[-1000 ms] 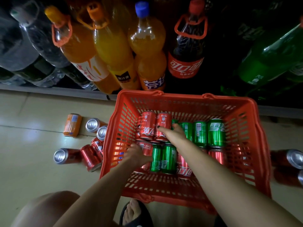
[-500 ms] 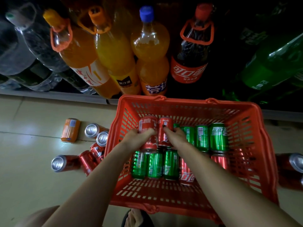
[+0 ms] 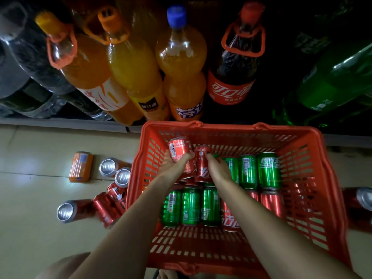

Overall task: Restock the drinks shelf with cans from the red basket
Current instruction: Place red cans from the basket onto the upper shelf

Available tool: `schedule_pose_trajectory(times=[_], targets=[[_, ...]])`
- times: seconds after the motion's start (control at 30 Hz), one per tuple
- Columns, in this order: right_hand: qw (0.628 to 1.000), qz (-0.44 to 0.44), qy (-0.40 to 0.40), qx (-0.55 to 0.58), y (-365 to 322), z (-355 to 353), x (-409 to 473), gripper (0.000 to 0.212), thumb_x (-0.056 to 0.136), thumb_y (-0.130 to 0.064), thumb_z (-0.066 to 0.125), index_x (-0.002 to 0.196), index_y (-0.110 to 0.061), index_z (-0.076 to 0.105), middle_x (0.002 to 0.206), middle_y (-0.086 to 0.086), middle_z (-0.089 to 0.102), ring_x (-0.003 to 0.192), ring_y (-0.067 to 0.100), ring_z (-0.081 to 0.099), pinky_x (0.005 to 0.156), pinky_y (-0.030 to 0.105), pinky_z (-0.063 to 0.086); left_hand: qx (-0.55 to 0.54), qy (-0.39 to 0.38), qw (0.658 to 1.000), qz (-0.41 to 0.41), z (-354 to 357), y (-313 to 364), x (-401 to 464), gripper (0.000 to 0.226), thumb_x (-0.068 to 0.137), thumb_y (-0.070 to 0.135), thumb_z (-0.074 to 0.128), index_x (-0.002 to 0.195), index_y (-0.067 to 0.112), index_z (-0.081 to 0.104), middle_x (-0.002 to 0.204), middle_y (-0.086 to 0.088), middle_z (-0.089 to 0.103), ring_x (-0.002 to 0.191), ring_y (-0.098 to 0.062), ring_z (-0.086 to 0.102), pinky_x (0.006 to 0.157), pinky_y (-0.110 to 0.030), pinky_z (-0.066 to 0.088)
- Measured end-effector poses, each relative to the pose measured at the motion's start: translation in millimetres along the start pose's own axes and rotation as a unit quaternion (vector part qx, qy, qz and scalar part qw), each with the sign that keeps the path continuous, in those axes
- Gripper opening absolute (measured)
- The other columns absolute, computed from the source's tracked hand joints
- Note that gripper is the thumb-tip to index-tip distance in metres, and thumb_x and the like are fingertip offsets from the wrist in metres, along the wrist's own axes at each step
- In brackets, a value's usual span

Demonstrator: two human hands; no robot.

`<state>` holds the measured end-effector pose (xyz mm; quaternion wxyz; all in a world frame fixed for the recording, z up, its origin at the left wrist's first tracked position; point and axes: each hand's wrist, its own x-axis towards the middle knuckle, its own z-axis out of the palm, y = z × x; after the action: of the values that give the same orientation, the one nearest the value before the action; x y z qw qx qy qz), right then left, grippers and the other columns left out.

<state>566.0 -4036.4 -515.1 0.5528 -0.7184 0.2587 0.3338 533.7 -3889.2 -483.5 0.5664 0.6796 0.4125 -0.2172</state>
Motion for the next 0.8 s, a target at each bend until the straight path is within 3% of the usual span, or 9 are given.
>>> schedule_pose_trajectory(times=[0.1, 0.2, 0.3, 0.43, 0.57, 0.67, 0.8], targets=[[0.998, 0.024, -0.041, 0.033, 1.4, -4.0, 4.6, 0.038, 0.091, -0.067, 0.053, 0.107, -0.034, 0.060, 0.112, -0.001, 0.071, 0.104, 0.021, 0.068, 0.102, 0.049, 0.051, -0.045, -0.047, 0.998, -0.001, -1.3, -1.2, 1.0, 0.122, 0.051, 0.072, 0.086, 0.152, 0.055, 0.021, 0.139, -0.003, 0.060, 0.117, -0.033, 0.066, 0.097, -0.056, 0.057], [0.996, 0.024, -0.079, 0.045, -1.3, -8.0, 3.9, 0.056, 0.084, -0.074, 0.054, 0.122, -0.033, 0.059, 0.117, -0.002, 0.070, 0.106, 0.019, 0.067, 0.100, 0.050, 0.051, -0.039, -0.086, 0.995, -0.007, -2.0, -1.4, 2.0, 0.124, 0.049, 0.064, 0.093, 0.152, 0.056, 0.023, 0.135, -0.005, 0.063, 0.113, -0.032, 0.069, 0.094, -0.056, 0.059], [0.988, 0.020, -0.134, 0.070, -4.6, -10.4, -3.3, 0.044, 0.092, -0.070, 0.050, 0.119, -0.037, 0.061, 0.111, -0.006, 0.071, 0.101, 0.012, 0.067, 0.088, 0.040, 0.051, -0.019, -0.076, 0.997, -0.014, -0.3, -1.7, 0.7, 0.136, 0.044, 0.068, 0.094, 0.155, 0.053, 0.017, 0.141, -0.003, 0.059, 0.121, -0.032, 0.065, 0.100, -0.057, 0.055], [0.977, 0.016, -0.194, 0.083, 2.9, -12.5, -8.7, 0.051, 0.093, -0.073, 0.045, 0.125, -0.037, 0.062, 0.118, 0.002, 0.074, 0.107, 0.019, 0.073, 0.100, 0.046, 0.054, -0.065, -0.110, 0.992, -0.014, -1.9, -6.0, -6.1, 0.100, 0.070, 0.047, 0.091, 0.147, 0.035, 0.029, 0.127, -0.004, 0.065, 0.109, -0.028, 0.069, 0.097, -0.053, 0.057], [0.974, 0.015, -0.210, 0.088, 13.7, -13.7, -10.8, 0.065, 0.086, -0.072, 0.059, 0.137, -0.032, 0.056, 0.122, 0.003, 0.074, 0.110, 0.020, 0.072, 0.104, 0.050, 0.052, -0.075, -0.131, 0.989, -0.004, -2.9, -12.7, -9.7, 0.115, 0.053, 0.046, 0.096, 0.150, 0.031, 0.036, 0.128, -0.007, 0.069, 0.112, -0.032, 0.071, 0.101, -0.057, 0.056], [0.973, 0.013, -0.200, 0.115, 16.7, -21.0, -12.2, 0.068, 0.083, -0.064, 0.070, 0.139, -0.029, 0.055, 0.120, 0.003, 0.074, 0.108, 0.022, 0.073, 0.102, 0.051, 0.054, -0.084, -0.146, 0.986, 0.014, -1.8, -19.4, -12.7, 0.097, 0.061, 0.032, 0.095, 0.144, 0.030, 0.044, 0.125, -0.008, 0.072, 0.112, -0.031, 0.072, 0.101, -0.057, 0.056], [0.973, -0.010, -0.201, 0.116, 11.5, -34.6, -19.8, 0.055, 0.088, -0.053, 0.072, 0.136, -0.030, 0.057, 0.118, 0.002, 0.075, 0.107, 0.023, 0.074, 0.102, 0.051, 0.053, -0.081, -0.171, 0.981, 0.031, 4.2, -20.6, -22.1, 0.081, 0.067, 0.025, 0.094, 0.137, 0.029, 0.053, 0.121, -0.006, 0.075, 0.112, -0.028, 0.073, 0.103, -0.055, 0.055]])
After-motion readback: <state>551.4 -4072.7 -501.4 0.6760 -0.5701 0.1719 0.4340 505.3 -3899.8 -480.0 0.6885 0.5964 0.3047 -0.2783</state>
